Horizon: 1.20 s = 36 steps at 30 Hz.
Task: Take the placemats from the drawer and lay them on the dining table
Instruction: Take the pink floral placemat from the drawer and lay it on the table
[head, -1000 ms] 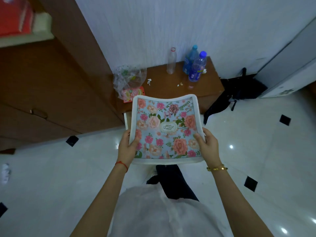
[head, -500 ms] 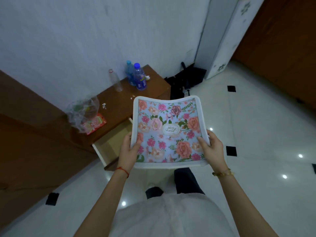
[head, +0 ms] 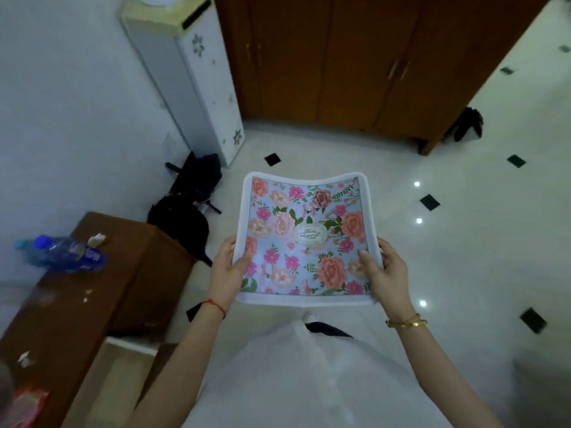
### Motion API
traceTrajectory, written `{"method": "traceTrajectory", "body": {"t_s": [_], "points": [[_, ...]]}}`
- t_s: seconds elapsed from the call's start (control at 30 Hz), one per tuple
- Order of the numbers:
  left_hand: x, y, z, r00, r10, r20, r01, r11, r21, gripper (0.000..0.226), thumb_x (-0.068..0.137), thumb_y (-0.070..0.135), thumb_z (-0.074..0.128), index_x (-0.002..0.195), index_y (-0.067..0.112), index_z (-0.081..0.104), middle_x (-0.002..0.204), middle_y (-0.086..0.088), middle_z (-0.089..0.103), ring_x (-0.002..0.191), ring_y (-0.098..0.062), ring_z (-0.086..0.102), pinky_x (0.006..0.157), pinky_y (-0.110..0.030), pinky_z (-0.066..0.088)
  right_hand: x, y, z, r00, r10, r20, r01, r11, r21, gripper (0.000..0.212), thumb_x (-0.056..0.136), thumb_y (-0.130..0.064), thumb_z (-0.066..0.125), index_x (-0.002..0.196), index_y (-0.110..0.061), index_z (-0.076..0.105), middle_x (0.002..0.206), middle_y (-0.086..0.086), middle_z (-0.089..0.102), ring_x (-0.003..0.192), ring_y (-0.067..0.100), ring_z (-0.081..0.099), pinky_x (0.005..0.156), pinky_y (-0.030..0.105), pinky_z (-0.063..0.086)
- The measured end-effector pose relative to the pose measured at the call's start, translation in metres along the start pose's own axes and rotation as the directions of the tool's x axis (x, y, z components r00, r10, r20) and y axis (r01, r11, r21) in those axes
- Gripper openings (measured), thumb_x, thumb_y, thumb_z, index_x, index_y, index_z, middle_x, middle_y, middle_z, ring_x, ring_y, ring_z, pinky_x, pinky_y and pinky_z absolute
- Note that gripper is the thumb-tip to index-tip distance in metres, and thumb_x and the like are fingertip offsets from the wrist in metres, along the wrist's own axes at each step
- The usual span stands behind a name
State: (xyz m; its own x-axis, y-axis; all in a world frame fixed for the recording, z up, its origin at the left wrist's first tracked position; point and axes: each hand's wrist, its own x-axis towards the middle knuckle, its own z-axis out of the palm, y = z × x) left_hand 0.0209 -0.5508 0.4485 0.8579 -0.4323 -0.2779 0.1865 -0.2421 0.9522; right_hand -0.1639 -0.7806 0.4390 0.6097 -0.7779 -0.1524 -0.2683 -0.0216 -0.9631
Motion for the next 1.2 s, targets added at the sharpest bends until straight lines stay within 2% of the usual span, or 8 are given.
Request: {"method": "traceTrajectory", "body": {"t_s": [0.13,0.33,0.47,0.6,0.73,0.93,1.07,1.2], "points": [[0.053,0.035,0.081,0.990,0.048,0.132,-0.051,0.999,0.018,0.020,0.090,0.014,0.064,0.098,0.031,0.058,0.100,-0.002,0.066,0.089,-0.022,0.066,0.068,-0.025,0.057,0.036,0.001,-0.054,0.985,0.022,-0.170,-0.016,0.999,0.033,0.023,0.093,-0.019,0.064,0.115,-0.017,0.063,0.100,0.002,0.072,0.086,0.020,0.072,0.073,0.047,0.060],[0.114,0.073,0.192,0.940,0.030,0.339,-0.045,0.998,0.038,0.018,0.090,0.018,0.064,0.106,0.020,0.058,0.105,-0.005,0.068,0.090,-0.021,0.069,0.068,-0.026,0.058,0.078,0.014,-0.122,0.916,0.090,-0.391,-0.060,0.994,0.088,0.023,0.093,-0.018,0.063,0.116,-0.017,0.062,0.102,0.003,0.072,0.088,0.020,0.072,0.074,0.048,0.060],[0.155,0.091,0.272,0.875,0.020,0.484,-0.060,0.996,0.068,0.016,0.090,0.017,0.063,0.102,0.026,0.058,0.103,-0.002,0.068,0.087,-0.015,0.070,0.067,-0.026,0.057,0.107,0.025,-0.163,0.838,0.150,-0.524,-0.082,0.985,0.151,0.022,0.093,-0.017,0.063,0.116,-0.017,0.062,0.102,0.003,0.072,0.088,0.019,0.072,0.074,0.047,0.060],[0.205,0.110,0.364,0.797,0.019,0.603,-0.104,0.989,0.106,0.016,0.089,0.017,0.065,0.100,0.025,0.060,0.103,-0.003,0.068,0.089,-0.019,0.070,0.068,-0.028,0.058,0.148,0.036,-0.207,0.743,0.205,-0.637,-0.088,0.974,0.211,0.023,0.093,-0.015,0.063,0.116,-0.015,0.062,0.103,0.002,0.072,0.091,0.017,0.071,0.078,0.044,0.060],[0.242,0.137,0.466,0.720,0.014,0.694,-0.133,0.984,0.119,0.016,0.089,0.014,0.064,0.102,0.022,0.059,0.100,0.000,0.069,0.082,-0.013,0.070,0.064,-0.024,0.057,0.197,0.042,-0.261,0.648,0.244,-0.722,-0.085,0.965,0.249,0.021,0.093,-0.014,0.063,0.113,-0.020,0.062,0.103,0.004,0.072,0.091,0.019,0.071,0.079,0.046,0.059],[0.282,0.177,0.620,0.556,-0.013,0.831,-0.201,0.968,0.150,0.018,0.089,0.016,0.065,0.101,0.028,0.059,0.104,-0.004,0.069,0.092,-0.025,0.070,0.075,-0.040,0.059,0.253,0.040,-0.347,0.486,0.312,-0.816,-0.039,0.941,0.337,0.022,0.093,-0.018,0.063,0.114,-0.023,0.061,0.103,0.005,0.072,0.089,0.022,0.073,0.076,0.046,0.060],[0.285,0.195,0.716,0.437,-0.062,0.897,-0.230,0.957,0.179,0.019,0.087,0.020,0.067,0.103,0.028,0.060,0.106,-0.004,0.070,0.094,-0.027,0.070,0.076,-0.043,0.059,0.271,0.047,-0.402,0.360,0.361,-0.861,-0.037,0.927,0.373,0.020,0.093,-0.018,0.064,0.113,-0.019,0.062,0.101,0.005,0.073,0.086,0.023,0.073,0.074,0.047,0.061],[0.277,0.197,0.813,0.332,-0.094,0.939,-0.294,0.935,0.198,0.023,0.087,0.021,0.068,0.108,0.027,0.060,0.107,-0.005,0.070,0.094,-0.026,0.070,0.078,-0.046,0.059,0.282,0.059,-0.462,0.274,0.398,-0.876,0.010,0.909,0.416,0.023,0.093,-0.015,0.063,0.116,-0.014,0.060,0.103,0.006,0.072,0.085,0.020,0.074,0.068,0.037,0.061]]}}
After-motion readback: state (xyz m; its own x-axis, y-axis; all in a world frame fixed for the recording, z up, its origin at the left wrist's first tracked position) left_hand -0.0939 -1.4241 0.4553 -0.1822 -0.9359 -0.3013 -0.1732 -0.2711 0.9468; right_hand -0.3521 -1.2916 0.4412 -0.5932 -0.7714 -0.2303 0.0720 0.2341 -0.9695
